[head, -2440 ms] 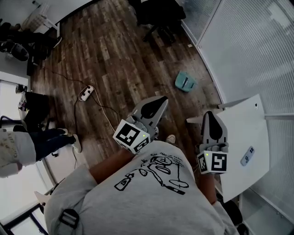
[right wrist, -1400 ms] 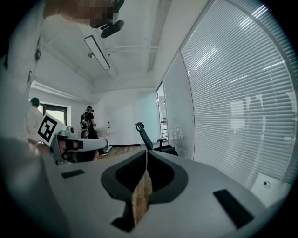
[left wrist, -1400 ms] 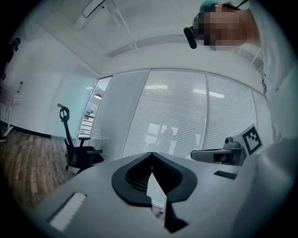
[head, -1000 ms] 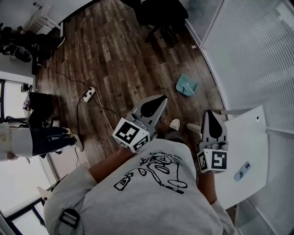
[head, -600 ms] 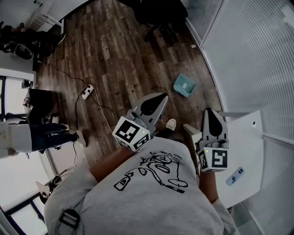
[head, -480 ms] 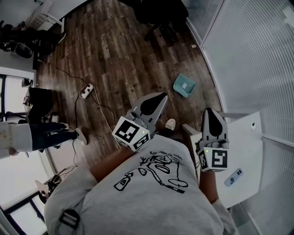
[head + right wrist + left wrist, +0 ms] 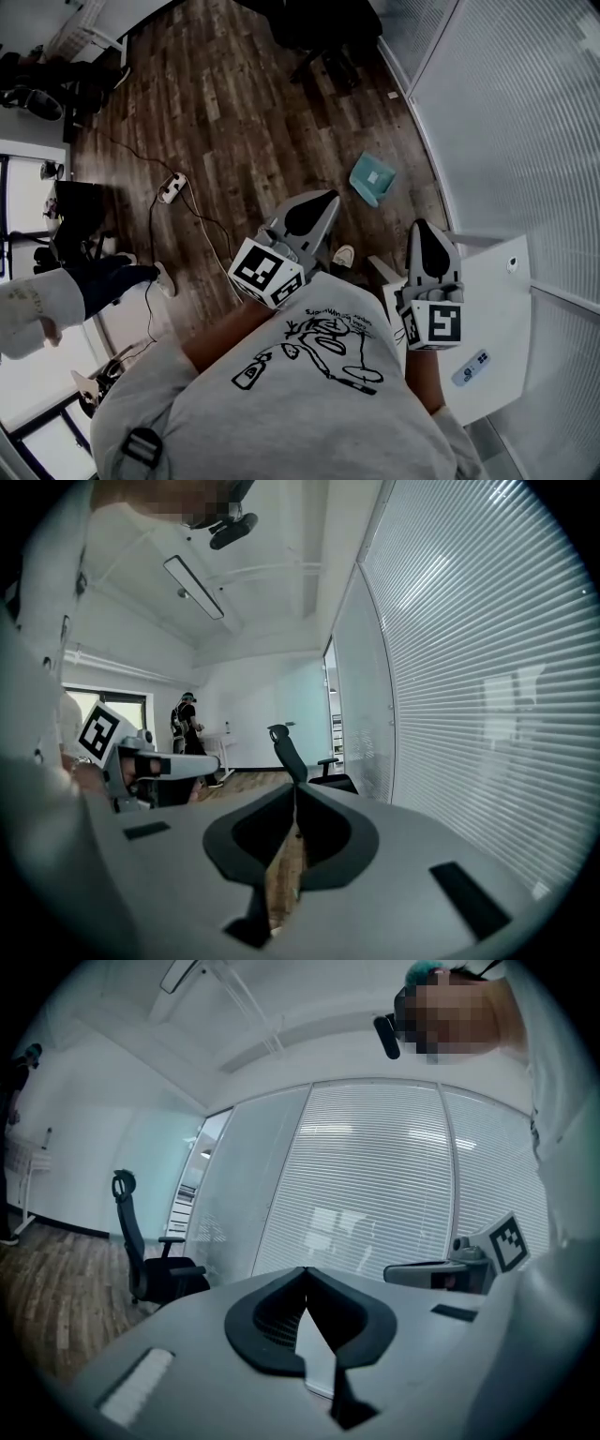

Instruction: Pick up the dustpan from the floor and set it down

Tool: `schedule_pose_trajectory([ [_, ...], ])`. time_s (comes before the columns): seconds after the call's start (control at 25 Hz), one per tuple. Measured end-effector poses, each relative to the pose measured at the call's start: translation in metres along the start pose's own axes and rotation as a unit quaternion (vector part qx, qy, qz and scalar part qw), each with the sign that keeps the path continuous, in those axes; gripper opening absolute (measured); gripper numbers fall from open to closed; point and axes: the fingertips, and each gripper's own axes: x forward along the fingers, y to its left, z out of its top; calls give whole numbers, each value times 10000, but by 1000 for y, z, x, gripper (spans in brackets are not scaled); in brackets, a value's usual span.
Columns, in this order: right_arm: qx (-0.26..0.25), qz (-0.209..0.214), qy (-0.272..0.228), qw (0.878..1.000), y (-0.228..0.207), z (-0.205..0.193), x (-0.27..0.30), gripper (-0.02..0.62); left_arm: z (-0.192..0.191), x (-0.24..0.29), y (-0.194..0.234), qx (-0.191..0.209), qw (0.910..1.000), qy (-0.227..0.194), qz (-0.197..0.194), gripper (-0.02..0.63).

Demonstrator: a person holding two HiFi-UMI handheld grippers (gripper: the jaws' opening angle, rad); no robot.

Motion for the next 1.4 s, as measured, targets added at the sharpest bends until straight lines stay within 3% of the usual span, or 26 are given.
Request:
schedule_pose_trajectory([
  [0.32,3,-146,93,9999,-9,16,41,9,21,30,31,-48,9997,-14,-222,2],
  [1.04,-87,-267,200,9994,6,56,189,9,64,89,169,-142,9987,133,-468,2],
  [1.4,13,-504,178,9986,6,57,212,9,68,103,193,-70,9973,246,-681,2],
])
